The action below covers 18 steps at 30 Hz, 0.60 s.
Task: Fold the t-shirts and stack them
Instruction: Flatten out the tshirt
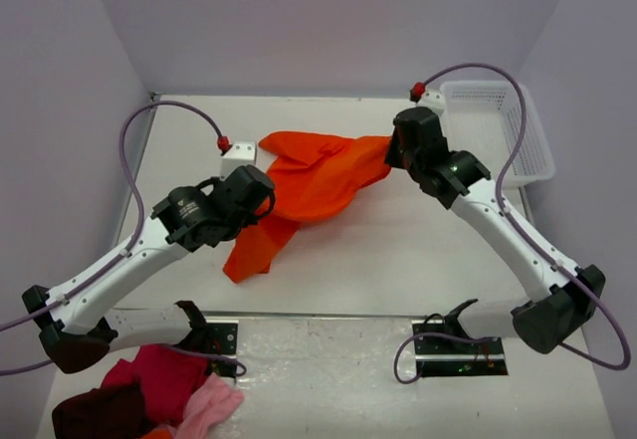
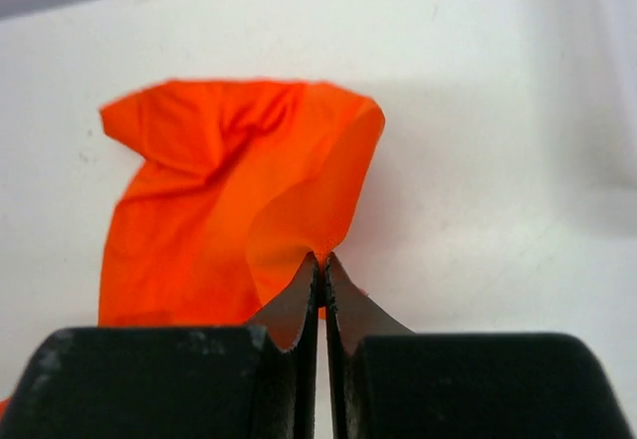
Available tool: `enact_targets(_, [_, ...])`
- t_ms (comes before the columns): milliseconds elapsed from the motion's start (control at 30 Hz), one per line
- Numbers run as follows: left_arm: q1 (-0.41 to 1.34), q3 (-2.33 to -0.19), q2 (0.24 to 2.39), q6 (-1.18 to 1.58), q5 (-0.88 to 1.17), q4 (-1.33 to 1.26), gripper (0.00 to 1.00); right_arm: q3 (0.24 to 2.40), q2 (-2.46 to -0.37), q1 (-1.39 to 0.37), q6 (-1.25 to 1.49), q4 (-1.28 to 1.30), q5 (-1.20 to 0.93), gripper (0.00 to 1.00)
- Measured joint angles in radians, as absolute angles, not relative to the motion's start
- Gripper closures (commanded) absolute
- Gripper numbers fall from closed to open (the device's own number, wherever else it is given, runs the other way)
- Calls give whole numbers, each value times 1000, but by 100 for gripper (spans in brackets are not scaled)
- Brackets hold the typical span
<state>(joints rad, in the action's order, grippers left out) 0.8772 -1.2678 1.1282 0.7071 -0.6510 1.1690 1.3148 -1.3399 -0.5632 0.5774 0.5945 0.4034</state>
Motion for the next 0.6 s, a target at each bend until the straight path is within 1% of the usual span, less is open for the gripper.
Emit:
enact_targets(233, [877, -1452, 1132, 632, -761, 1138, 100, 1547, -1301, -526, 361, 640, 477, 100])
enact_targets(467, [877, -1579, 1166, 607, -927, 1179, 100, 1890, -1307, -451, 198, 713, 519, 100])
enact_targets(600, [877, -1633, 1193, 588, -990, 1199, 100, 1989, -1294, -451, 139, 723, 554, 100])
